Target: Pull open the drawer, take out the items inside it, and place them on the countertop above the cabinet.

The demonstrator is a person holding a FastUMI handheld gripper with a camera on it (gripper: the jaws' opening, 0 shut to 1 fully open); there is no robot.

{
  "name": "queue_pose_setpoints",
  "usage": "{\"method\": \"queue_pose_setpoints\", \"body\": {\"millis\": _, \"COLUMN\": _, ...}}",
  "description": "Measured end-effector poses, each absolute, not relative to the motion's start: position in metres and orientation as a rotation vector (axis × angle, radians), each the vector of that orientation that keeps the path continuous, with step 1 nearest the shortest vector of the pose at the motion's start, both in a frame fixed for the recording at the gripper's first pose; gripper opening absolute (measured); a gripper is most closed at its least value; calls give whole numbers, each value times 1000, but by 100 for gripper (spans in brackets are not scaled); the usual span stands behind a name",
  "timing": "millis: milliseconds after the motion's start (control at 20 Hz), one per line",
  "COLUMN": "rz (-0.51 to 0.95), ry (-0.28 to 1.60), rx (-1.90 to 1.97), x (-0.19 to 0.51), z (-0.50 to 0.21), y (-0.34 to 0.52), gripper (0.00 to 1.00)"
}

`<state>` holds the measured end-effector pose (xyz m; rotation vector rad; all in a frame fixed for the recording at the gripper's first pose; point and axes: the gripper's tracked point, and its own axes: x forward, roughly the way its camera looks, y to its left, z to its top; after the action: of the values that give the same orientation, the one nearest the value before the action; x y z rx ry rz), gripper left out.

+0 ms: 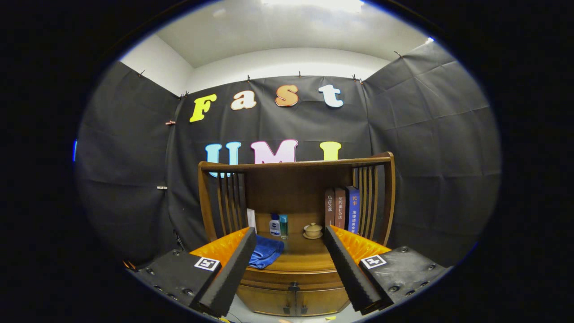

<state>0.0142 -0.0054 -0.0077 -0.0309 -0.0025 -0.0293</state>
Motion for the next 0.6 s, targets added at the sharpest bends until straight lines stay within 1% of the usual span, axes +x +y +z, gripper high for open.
{"method": "queue_pose_setpoints", "body": {"millis": 350, "rz": -36, "ry": 10, "rx": -32, "x": 23, "z": -24, "y": -9, "gripper": 98}}
{"method": "queue_pose_setpoints", "body": {"millis": 600, "rz": -37, "ry": 53, "rx": -11, "x": 40, "z": -67, "y": -15, "gripper": 98}}
